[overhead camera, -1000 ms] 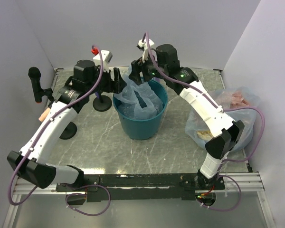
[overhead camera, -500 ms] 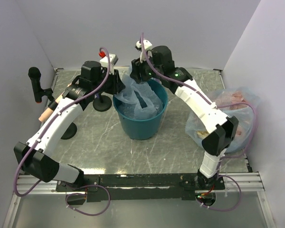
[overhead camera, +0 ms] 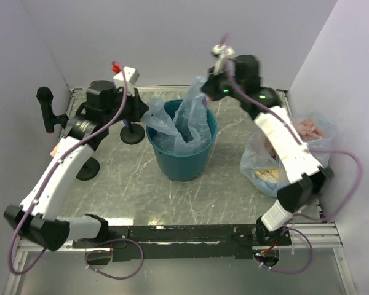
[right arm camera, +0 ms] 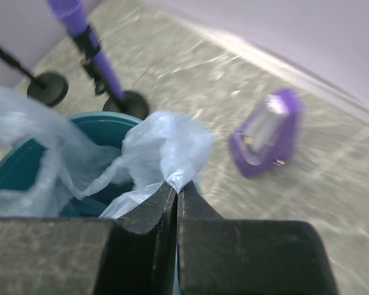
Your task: Put the trash bags into the trash bin
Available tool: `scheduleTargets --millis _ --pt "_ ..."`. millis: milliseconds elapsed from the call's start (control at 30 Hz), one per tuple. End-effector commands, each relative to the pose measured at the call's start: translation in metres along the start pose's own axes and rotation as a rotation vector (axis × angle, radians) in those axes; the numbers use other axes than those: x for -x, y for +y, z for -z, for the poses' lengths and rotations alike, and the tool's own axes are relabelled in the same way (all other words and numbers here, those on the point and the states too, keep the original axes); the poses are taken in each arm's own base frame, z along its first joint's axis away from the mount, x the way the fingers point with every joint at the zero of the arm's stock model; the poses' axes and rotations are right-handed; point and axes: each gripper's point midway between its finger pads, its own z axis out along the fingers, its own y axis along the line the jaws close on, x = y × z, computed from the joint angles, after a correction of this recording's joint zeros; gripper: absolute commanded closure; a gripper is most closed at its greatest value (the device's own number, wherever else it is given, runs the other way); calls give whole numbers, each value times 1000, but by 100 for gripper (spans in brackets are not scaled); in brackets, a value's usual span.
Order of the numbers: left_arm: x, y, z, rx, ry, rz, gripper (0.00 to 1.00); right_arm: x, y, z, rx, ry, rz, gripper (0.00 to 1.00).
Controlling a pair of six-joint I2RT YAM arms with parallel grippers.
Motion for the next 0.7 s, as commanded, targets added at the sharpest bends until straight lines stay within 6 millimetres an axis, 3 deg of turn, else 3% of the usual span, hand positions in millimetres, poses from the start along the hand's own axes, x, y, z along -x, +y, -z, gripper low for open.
scheduleTargets --millis 0,200,400,533,667 --pt "27 -1 36 11 -117 -43 99 31 -2 63 15 -121 -39 98" --pt "33 -6 61 -4 -177 -103 99 6 2 99 44 -107 -52 99" --pt "41 -2 88 44 -237 -203 99 3 11 138 46 -145 -51 100" --pt "36 10 99 110 -220 -271 99 -4 -2 152 -10 -125 -73 100" --pt "18 16 109 132 -187 -316 99 -19 -15 156 -34 -83 -122 100"
